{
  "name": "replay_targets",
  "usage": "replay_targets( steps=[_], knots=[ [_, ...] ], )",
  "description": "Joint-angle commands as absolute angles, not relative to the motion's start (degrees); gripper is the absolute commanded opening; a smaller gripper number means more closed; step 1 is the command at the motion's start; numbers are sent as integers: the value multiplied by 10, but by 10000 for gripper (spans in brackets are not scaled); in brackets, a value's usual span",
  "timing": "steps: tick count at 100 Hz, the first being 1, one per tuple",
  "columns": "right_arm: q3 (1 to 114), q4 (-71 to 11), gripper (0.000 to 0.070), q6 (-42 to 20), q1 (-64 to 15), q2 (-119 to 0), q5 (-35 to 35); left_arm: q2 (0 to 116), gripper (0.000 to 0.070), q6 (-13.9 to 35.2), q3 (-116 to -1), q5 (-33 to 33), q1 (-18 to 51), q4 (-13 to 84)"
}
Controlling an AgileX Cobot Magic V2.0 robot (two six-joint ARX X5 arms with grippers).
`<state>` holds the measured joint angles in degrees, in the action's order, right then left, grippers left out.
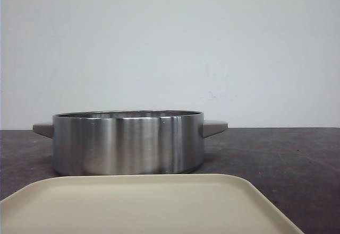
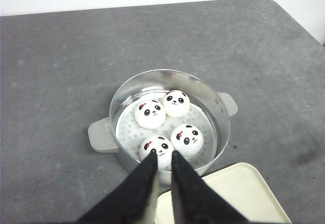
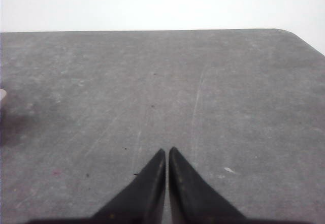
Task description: Steam buns
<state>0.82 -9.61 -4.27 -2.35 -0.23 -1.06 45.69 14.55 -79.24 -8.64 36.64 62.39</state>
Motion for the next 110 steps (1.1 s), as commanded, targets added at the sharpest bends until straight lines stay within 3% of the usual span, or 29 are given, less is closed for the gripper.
replay_targets(
  steps=[1, 77, 95, 110],
  knots=[
    [6, -90, 6, -41, -25, -2, -11, 460, 0, 146, -802, -86, 370, 618],
    [6, -90, 6, -40, -25, -2, -11, 444, 0, 127, -801, -86, 356, 608],
    [6, -90, 6, -40, -25, -2, -11, 406, 0, 74, -735, 19, 309, 446],
    [6, -90, 6, -40, -25, -2, -11, 343, 0, 74, -588, 30, 261, 266]
  ],
)
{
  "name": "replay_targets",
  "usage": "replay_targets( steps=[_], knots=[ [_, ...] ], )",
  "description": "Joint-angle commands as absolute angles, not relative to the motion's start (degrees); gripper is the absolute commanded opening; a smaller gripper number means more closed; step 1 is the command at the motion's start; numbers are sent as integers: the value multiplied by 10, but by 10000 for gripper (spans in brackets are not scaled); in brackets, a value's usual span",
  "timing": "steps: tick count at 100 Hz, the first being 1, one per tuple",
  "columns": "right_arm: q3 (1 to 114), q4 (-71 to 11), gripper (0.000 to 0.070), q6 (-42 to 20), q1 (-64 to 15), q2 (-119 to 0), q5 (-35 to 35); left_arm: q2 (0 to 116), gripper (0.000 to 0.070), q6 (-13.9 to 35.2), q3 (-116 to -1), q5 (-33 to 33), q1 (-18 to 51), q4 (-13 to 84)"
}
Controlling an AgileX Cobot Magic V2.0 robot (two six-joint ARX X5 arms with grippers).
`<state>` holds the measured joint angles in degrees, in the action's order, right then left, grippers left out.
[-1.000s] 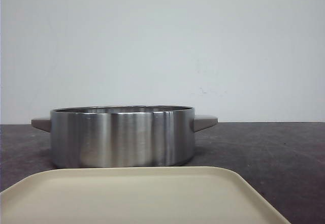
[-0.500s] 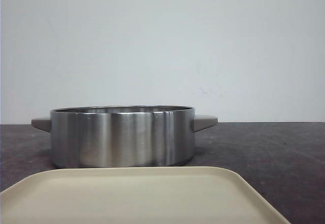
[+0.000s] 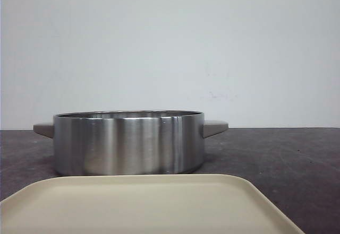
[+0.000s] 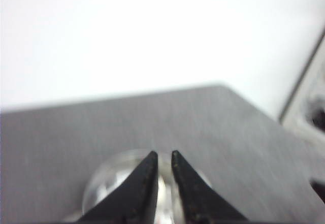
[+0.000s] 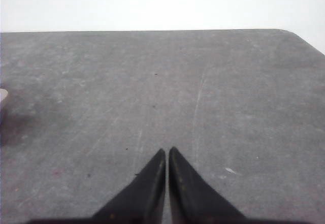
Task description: Steam buns
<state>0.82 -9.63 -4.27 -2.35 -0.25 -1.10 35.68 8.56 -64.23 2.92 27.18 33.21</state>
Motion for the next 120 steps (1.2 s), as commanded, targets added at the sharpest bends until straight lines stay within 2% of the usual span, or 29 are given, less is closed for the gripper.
replay_targets(
  steps=[1, 12, 38, 54, 91, 120],
  knots=[
    [6, -90, 7, -41, -25, -2, -11, 338, 0, 74, -577, 30, 258, 256],
    [6, -90, 6, -40, -25, -2, -11, 281, 0, 92, -458, 39, 225, 178],
    [6, -90, 6, -40, -25, -2, -11, 148, 0, 100, -235, 41, 117, 128],
    [6, -90, 6, -40, -25, -2, -11, 94, 0, 132, -133, 44, 55, 77],
    [6, -90, 7, -40, -25, -2, -11, 87, 0, 134, -30, 43, 12, -60],
    [6, -90, 6, -41, -25, -2, -11, 48, 0, 139, -8, 43, -8, -25]
  ],
)
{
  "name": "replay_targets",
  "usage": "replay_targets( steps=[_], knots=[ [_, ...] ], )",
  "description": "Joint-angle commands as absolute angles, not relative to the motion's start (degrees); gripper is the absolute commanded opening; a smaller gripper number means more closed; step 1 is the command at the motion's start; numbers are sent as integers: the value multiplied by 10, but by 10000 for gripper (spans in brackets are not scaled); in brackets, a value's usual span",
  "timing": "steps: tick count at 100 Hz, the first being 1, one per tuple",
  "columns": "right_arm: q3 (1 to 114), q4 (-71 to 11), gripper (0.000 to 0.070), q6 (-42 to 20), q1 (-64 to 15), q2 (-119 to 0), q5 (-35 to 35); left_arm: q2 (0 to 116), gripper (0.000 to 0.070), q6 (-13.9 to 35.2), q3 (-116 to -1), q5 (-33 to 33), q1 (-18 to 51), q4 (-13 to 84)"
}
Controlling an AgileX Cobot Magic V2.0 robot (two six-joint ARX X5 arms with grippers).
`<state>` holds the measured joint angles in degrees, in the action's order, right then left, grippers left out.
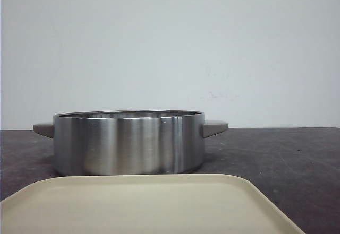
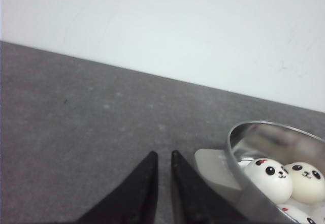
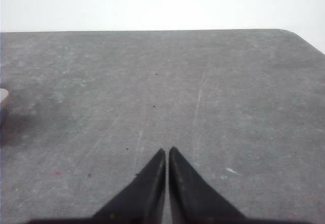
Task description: Steam buns
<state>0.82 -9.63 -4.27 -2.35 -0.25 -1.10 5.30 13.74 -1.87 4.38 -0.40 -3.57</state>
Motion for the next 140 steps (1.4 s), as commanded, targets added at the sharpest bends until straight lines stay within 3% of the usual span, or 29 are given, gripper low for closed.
replay_targets(
  steps=[1, 38, 81, 140],
  knots=[
    [6, -90, 7, -40, -25, -2, -11, 45, 0, 139, -8, 43, -9, -21],
    [6, -90, 7, -40, -25, -2, -11, 2, 0, 101, -8, 44, -23, 108],
    [6, -90, 6, -41, -25, -2, -11, 23, 0, 20, -8, 42, -22, 108],
    [6, -90, 6, -40, -25, -2, -11, 29, 0, 22, -8, 40, -22, 107]
  ],
)
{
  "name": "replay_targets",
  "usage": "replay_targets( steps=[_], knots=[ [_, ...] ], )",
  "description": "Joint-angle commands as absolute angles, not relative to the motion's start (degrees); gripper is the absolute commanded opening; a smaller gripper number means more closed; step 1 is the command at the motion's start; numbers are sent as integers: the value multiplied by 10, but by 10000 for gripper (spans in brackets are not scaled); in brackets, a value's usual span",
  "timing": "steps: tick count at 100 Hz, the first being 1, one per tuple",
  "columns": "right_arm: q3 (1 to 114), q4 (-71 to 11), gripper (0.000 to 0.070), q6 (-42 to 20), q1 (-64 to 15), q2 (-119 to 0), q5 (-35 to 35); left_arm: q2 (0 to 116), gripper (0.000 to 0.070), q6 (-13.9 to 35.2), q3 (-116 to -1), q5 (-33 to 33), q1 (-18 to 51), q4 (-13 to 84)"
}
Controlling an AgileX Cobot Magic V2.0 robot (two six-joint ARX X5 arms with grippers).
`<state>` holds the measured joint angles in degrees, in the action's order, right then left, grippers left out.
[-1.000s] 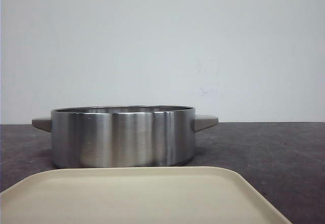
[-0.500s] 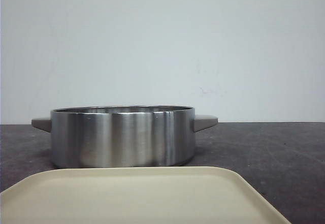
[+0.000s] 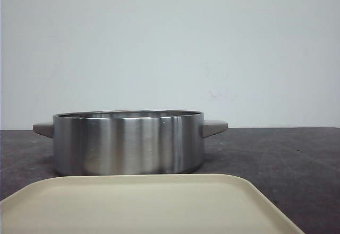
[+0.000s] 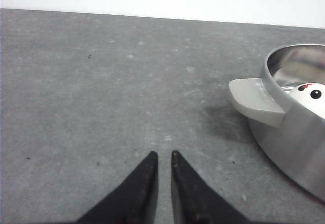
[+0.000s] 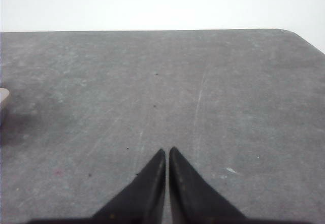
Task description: Steam buns
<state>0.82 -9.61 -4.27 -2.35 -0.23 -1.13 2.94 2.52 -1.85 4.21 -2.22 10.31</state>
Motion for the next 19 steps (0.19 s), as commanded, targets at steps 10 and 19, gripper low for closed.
replay_targets(
  steps=[10, 19],
  knots=[
    [6, -90, 6, -41, -25, -2, -11, 29, 0, 22, -8, 40, -22, 107],
    [6, -90, 6, -41, -25, -2, -11, 29, 0, 22, -8, 40, -22, 107]
  ],
)
